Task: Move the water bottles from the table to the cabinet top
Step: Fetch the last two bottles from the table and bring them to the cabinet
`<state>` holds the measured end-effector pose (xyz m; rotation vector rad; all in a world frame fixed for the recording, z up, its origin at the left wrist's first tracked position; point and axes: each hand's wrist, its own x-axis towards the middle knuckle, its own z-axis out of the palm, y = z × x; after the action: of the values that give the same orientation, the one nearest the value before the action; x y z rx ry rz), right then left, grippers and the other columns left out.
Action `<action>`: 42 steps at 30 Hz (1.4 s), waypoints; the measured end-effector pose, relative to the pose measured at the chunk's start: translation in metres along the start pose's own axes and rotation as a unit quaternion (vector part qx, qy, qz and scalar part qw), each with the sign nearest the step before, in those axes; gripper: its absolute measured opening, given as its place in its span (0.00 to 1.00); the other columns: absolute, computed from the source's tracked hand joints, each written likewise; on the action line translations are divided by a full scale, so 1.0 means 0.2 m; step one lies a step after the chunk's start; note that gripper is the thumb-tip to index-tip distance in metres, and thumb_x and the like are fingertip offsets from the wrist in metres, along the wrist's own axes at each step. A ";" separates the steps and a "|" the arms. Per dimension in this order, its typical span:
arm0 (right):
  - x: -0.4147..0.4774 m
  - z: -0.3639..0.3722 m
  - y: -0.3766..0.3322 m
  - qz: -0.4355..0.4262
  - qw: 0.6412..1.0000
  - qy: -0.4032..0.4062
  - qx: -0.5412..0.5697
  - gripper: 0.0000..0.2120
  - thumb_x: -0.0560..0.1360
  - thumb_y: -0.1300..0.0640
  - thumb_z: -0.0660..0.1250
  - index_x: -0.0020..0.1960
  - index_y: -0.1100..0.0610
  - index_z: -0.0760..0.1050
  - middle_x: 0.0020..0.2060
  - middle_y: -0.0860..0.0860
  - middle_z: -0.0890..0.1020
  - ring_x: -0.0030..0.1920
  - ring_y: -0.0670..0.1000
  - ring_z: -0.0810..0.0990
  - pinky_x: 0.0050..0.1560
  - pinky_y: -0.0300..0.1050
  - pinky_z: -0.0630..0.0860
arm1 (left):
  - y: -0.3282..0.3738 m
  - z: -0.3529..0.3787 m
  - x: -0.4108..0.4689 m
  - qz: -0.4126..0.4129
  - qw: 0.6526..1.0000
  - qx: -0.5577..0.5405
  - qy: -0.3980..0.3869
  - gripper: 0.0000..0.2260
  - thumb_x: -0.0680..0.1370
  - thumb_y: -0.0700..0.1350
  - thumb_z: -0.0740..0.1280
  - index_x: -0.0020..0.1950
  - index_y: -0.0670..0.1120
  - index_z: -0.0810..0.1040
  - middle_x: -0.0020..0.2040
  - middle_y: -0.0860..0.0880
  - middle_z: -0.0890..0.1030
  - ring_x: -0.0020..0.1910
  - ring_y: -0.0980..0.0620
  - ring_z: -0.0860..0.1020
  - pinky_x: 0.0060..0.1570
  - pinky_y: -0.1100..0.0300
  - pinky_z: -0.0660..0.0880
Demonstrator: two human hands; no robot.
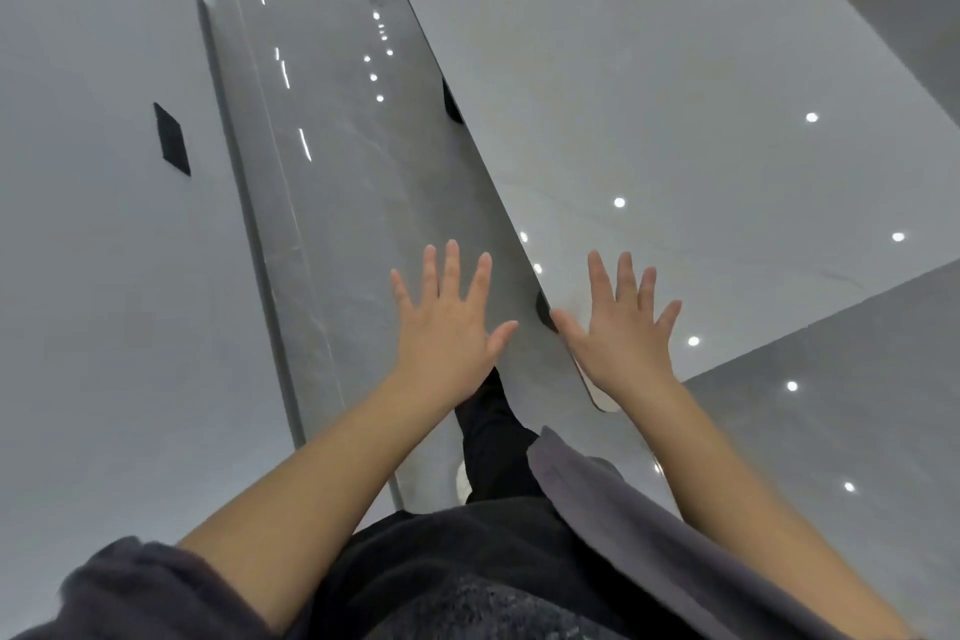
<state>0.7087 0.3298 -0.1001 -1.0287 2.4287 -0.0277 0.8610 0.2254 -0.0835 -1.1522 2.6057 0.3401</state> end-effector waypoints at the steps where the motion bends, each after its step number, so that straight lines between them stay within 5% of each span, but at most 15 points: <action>1: 0.07 -0.01 -0.01 0.005 1.000 0.000 0.006 0.37 0.79 0.35 0.51 0.79 0.47 0.37 0.79 0.54 0.39 0.78 0.61 0.36 0.73 0.69 0.39 | -0.02 -0.02 0.07 0.003 1.000 0.006 0.001 0.34 0.80 0.65 0.49 0.79 0.50 0.40 0.79 0.42 0.40 0.77 0.40 0.38 0.72 0.34 0.43; 17: 1.18 -0.48 -0.39 0.022 1.000 -0.003 0.010 0.37 0.80 0.35 0.50 0.79 0.49 0.36 0.79 0.55 0.38 0.78 0.62 0.36 0.73 0.69 0.39 | -0.37 -0.45 1.19 0.003 0.999 -0.011 -0.030 0.33 0.80 0.63 0.49 0.79 0.50 0.42 0.79 0.42 0.41 0.77 0.41 0.38 0.72 0.34 0.41; 26: 1.69 -0.65 -0.58 0.144 0.988 0.026 0.058 0.37 0.80 0.36 0.51 0.79 0.48 0.36 0.79 0.55 0.38 0.78 0.61 0.36 0.73 0.68 0.39 | -0.63 -0.68 1.95 0.117 0.992 0.036 -0.036 0.33 0.80 0.63 0.49 0.79 0.50 0.42 0.79 0.43 0.42 0.77 0.40 0.39 0.72 0.34 0.43; 37: 2.21 -0.95 -0.69 0.280 0.936 0.093 0.194 0.40 0.79 0.38 0.57 0.79 0.47 0.36 0.79 0.53 0.39 0.78 0.60 0.37 0.75 0.65 0.43 | -0.58 -1.02 2.88 0.260 0.963 0.061 -0.026 0.36 0.80 0.64 0.51 0.79 0.48 0.39 0.79 0.43 0.42 0.78 0.41 0.41 0.73 0.36 0.44; 42: 2.49 -1.08 -0.53 0.289 0.860 0.196 0.372 0.51 0.72 0.42 0.72 0.80 0.49 0.39 0.80 0.50 0.49 0.79 0.58 0.46 0.76 0.63 0.51 | -0.42 -1.10 3.25 0.265 0.963 -0.022 -0.052 0.41 0.78 0.62 0.60 0.79 0.46 0.39 0.80 0.45 0.43 0.78 0.44 0.41 0.74 0.40 0.44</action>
<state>0.3873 -0.1204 -0.1064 0.0781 2.5981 -0.9670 0.4708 -0.3443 -0.1061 -0.4105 2.7827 0.5479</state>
